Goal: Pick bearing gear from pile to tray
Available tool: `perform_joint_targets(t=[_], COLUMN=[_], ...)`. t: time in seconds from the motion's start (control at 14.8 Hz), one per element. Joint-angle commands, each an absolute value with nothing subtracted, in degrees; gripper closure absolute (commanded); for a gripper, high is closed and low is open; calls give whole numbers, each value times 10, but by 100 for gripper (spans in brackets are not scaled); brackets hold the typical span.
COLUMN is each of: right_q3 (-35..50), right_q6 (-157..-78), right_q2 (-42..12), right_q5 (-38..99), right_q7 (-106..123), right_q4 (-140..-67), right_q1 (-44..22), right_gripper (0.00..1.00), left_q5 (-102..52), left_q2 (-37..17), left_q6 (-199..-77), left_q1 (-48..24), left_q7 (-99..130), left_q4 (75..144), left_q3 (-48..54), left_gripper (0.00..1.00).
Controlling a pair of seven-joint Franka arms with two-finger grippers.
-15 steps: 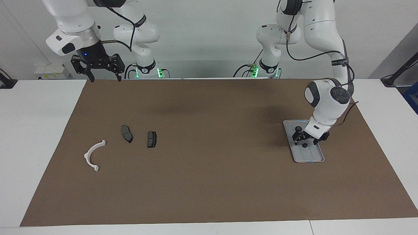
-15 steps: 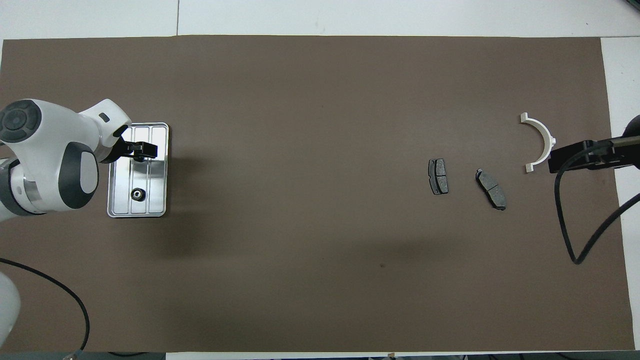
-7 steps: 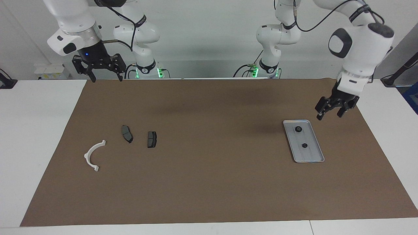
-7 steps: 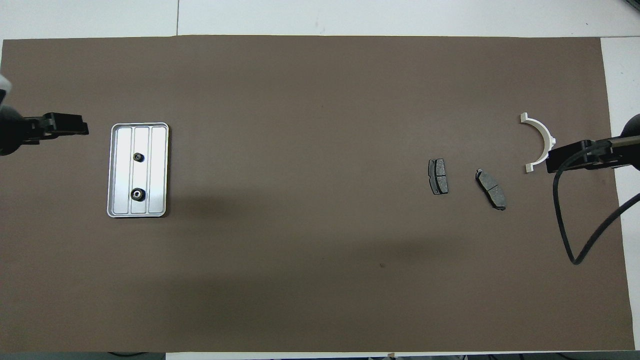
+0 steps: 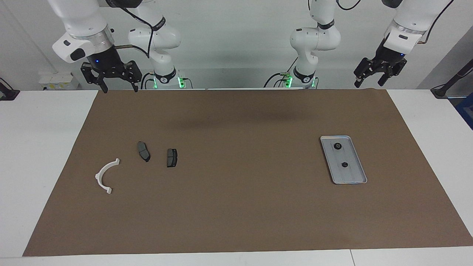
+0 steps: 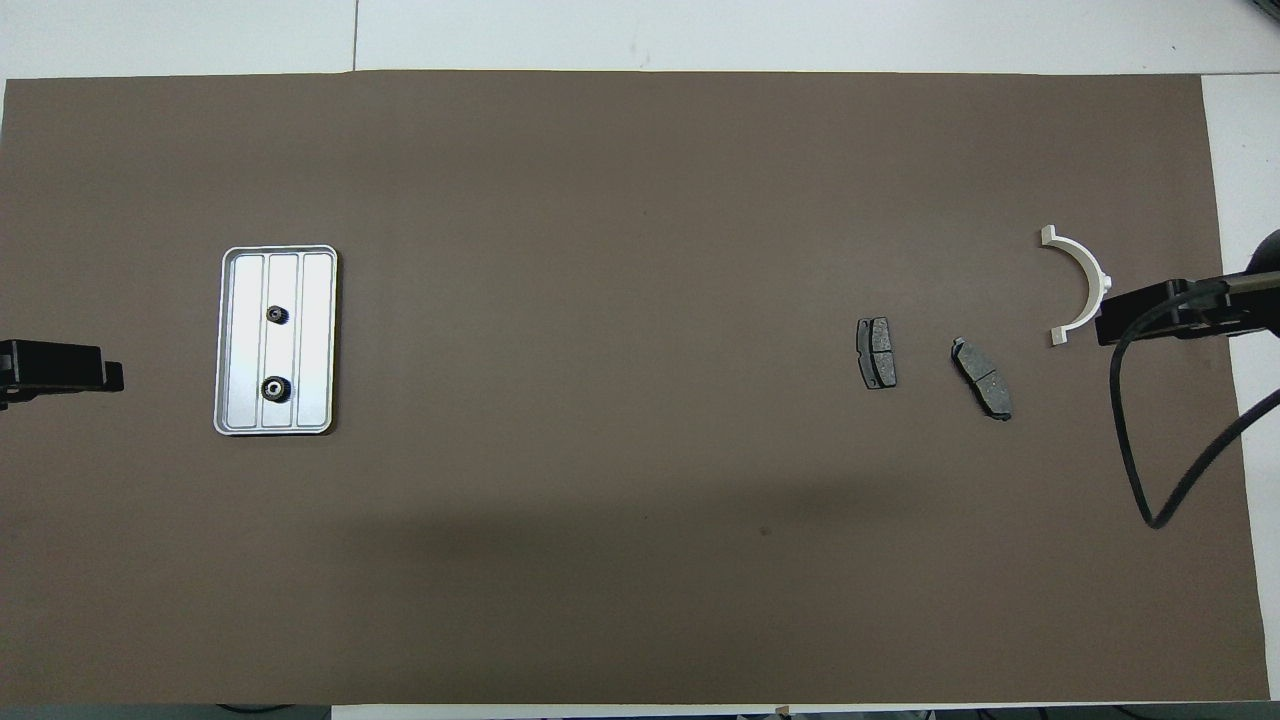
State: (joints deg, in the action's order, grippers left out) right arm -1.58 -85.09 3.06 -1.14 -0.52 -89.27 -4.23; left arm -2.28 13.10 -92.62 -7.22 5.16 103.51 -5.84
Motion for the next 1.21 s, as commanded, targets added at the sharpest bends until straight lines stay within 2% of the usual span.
perform_joint_targets(t=[0.0, 0.13, 0.54, 1.15], right_q3=[-17, -16, -14, -14], right_q6=[-857, -857, -858, -855], right_q2=[38, 39, 39, 42], right_q5=[4, 4, 4, 4], right_q7=[4, 4, 4, 6], right_q4=[-896, -897, -896, -897], right_q1=[-37, -39, -41, -42], right_gripper=[0, 0, 0, 0], left_q5=[-20, -19, -12, 15], left_q2=[84, 71, 55, 48], left_q6=[-899, -882, -875, -949], left_q1=[-81, -82, -83, -83], left_q7=[52, 52, 51, 5], left_q4=[999, 981, 986, 995], left_q3=[-53, -51, -50, -50], left_gripper=[0, 0, 0, 0])
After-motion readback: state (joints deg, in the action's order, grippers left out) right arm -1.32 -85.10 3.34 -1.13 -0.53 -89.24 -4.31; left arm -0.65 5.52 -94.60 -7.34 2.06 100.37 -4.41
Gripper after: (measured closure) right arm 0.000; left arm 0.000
